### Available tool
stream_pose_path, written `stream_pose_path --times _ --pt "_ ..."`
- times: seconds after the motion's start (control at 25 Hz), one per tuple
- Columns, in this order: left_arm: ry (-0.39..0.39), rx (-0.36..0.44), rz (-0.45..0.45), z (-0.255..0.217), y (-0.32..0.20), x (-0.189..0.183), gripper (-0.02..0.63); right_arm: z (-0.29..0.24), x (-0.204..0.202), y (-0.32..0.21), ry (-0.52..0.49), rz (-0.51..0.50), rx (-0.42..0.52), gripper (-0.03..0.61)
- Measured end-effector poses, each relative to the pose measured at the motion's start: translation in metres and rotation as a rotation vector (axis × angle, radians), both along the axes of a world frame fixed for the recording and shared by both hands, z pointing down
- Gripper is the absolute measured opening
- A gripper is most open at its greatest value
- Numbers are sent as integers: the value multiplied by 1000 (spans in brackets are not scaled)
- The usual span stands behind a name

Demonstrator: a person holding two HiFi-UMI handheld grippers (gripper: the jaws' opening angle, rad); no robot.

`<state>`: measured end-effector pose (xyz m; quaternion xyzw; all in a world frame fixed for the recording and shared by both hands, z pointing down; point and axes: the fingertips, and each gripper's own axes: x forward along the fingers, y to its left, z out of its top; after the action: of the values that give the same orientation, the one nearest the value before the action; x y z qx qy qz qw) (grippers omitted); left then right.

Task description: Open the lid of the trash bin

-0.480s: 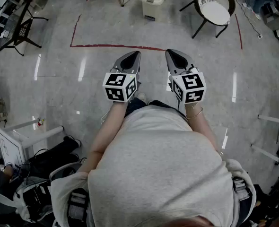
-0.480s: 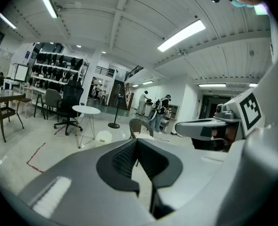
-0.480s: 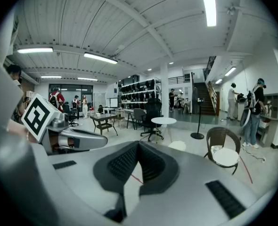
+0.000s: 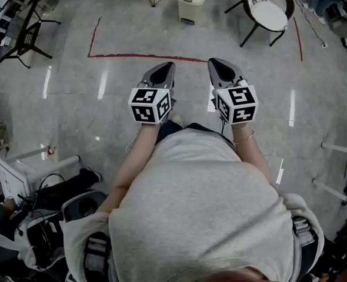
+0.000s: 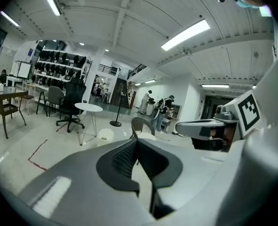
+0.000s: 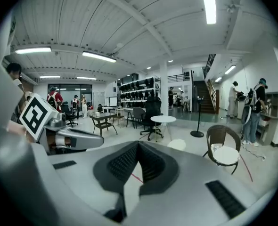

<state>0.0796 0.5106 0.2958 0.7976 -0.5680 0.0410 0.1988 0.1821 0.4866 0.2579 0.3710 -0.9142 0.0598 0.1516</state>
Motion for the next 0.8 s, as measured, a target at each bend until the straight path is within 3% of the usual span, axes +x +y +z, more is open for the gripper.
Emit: stream_pose_path --times 0.2,0.52,0.8 --pt "32 3 17 1 7 10 8 0 -2 9 -52 -44 -39 6" --pt "63 -43 24 20 21 30 8 35 -9 43 -42 -139 -139 6" --pt "57 -82 18 39 12 24 8 52 5 28 -61 -76 -169 6"
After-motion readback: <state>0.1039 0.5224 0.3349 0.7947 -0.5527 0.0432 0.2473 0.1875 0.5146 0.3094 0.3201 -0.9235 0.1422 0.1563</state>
